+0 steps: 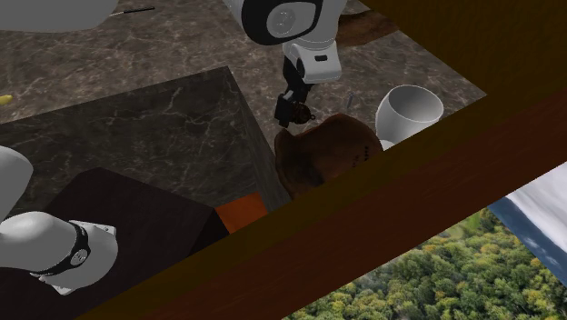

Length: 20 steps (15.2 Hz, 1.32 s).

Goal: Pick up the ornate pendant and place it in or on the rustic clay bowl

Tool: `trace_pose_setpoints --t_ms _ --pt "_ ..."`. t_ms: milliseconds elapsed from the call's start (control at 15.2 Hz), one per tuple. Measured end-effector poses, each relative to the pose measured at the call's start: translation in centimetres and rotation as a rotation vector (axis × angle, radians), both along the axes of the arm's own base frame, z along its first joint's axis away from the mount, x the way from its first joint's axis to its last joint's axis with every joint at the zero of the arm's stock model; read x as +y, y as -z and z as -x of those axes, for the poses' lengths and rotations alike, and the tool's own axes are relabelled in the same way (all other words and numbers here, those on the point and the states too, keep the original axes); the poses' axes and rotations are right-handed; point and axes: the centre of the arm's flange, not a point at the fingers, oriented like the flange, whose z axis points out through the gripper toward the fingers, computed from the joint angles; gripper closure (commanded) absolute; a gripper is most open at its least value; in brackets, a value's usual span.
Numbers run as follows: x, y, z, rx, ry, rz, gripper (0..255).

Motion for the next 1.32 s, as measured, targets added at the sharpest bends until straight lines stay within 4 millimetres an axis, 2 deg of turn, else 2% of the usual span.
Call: trace_pose_setpoints --t_ms 66,726,1320 --pt "0.0 0.0 0.0 0.0 0.0 0.0 255" --pt "0.0 0.0 0.0 0.0 0.0 0.0 255" --pt "-0.1 -4.2 -0.1 0.0 0.0 0.0 255"
